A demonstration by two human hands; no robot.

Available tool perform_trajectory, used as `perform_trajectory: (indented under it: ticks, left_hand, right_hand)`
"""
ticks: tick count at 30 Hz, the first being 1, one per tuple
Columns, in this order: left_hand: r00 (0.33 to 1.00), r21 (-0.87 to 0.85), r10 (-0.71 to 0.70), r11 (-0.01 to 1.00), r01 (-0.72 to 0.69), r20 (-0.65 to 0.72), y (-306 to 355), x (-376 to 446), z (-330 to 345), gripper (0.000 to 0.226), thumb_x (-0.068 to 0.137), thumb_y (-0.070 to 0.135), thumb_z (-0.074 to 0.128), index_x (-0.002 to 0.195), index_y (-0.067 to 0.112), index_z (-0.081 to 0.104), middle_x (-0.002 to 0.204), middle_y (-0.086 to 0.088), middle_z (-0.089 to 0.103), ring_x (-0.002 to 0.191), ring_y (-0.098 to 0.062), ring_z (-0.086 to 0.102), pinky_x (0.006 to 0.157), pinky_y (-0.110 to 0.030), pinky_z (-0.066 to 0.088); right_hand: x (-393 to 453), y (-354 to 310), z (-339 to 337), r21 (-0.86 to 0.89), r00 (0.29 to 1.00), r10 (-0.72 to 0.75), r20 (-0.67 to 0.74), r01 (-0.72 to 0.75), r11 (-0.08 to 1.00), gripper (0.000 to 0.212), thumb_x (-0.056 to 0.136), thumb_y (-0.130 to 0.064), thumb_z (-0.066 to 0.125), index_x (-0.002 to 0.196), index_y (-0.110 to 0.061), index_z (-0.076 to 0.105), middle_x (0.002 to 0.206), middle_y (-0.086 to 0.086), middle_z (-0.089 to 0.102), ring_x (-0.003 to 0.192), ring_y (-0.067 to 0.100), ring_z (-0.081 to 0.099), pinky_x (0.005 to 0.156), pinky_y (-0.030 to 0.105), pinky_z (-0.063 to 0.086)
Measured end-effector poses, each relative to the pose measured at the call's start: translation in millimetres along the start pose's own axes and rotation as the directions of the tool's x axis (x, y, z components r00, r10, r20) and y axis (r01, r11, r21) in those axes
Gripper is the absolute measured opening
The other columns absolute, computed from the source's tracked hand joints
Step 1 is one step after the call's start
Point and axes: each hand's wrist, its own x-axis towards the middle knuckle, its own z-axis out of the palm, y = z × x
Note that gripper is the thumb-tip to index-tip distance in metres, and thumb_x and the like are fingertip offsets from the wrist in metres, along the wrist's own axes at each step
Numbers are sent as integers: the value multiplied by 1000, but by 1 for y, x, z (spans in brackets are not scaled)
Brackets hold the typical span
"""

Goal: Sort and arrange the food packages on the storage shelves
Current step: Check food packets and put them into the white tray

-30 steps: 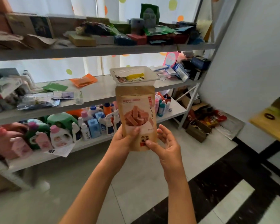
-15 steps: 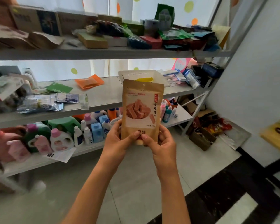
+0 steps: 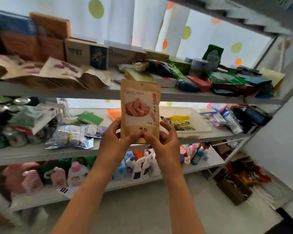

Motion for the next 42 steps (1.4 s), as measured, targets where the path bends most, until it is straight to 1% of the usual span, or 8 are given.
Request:
perform_trajectory:
  ticks: [5, 8, 15, 20, 25, 29, 38, 42]
  left_hand:
    - [982, 155, 180, 970, -187, 57, 29, 66, -35, 81, 75, 33, 83, 142, 43, 40, 141, 5, 52, 119, -18, 59, 87, -33, 58]
    - [979, 267, 204, 943, -200, 13, 44, 97, -48, 71, 78, 29, 81, 141, 29, 50, 147, -1, 49, 125, -20, 53, 79, -13, 50]
    - [984, 260, 138, 960, -104, -114, 65, 156, -59, 70, 76, 22, 84, 140, 12, 55, 141, -12, 55, 123, -26, 57, 102, -40, 50]
    - [968, 417, 133, 908, -33, -213, 79, 192, -55, 67, 76, 26, 84, 136, 10, 58, 138, -13, 58, 120, -25, 57, 104, -38, 47]
    - [963, 587, 146, 809, 15, -225, 84, 217, -44, 66, 78, 29, 83, 135, 7, 59, 137, -15, 59, 123, -28, 55, 97, -27, 38]
    - [961, 727, 143, 683, 77, -236, 81, 226, -36, 51, 81, 29, 81, 121, 0, 67, 123, -19, 65, 111, -31, 59, 90, -32, 42]
    - [960, 945, 213, 309, 111, -182, 62, 249, -14, 48, 96, 29, 58, 140, 12, 50, 140, -12, 47, 131, -30, 40, 106, -41, 38]
    - [968, 963, 243, 270, -14, -54, 52, 254, -12, 30, 98, 21, 53, 126, 19, 61, 137, -7, 52, 128, -28, 42, 107, -43, 39]
  right_hand:
    - [65, -19, 50, -95, 996, -86, 20, 87, 992, 49, 75, -39, 78, 115, -34, 50, 106, -3, 72, 91, 9, 73, 68, 22, 58]
    - [96, -26, 70, -137, 991, -113, 71, 122, 983, 41, 87, -32, 75, 119, -25, 51, 106, -4, 69, 88, 6, 72, 66, 16, 55]
    - [167, -33, 97, -251, 967, -107, 232, 166, 954, 45, 95, -41, 64, 130, -12, 57, 112, 1, 68, 95, 4, 67, 70, 16, 55]
    - [225, -22, 91, -443, 942, -239, 236, 323, 836, 36, 98, -38, 62, 118, -8, 67, 105, 3, 69, 92, 9, 65, 70, 15, 47]
    - [281, -8, 66, -755, 900, -433, 53, 320, 572, 54, 89, -48, 69, 128, -11, 62, 138, 13, 53, 128, 30, 47, 104, 42, 41]
    - [302, 8, 55, -788, 941, -337, 21, 223, 574, 83, 83, -68, 65, 147, -19, 47, 164, 21, 14, 152, 37, 10, 122, 47, 19]
    - [303, 24, 62, -780, 950, -313, 3, 198, 594, 90, 73, -84, 57, 140, -24, 58, 166, 15, 15, 153, 35, 10, 118, 49, 28]
    - [300, 25, 64, -795, 940, -335, 60, 248, 553, 73, 80, -74, 63, 132, -24, 66, 165, 8, 23, 151, 31, 17, 112, 49, 39]
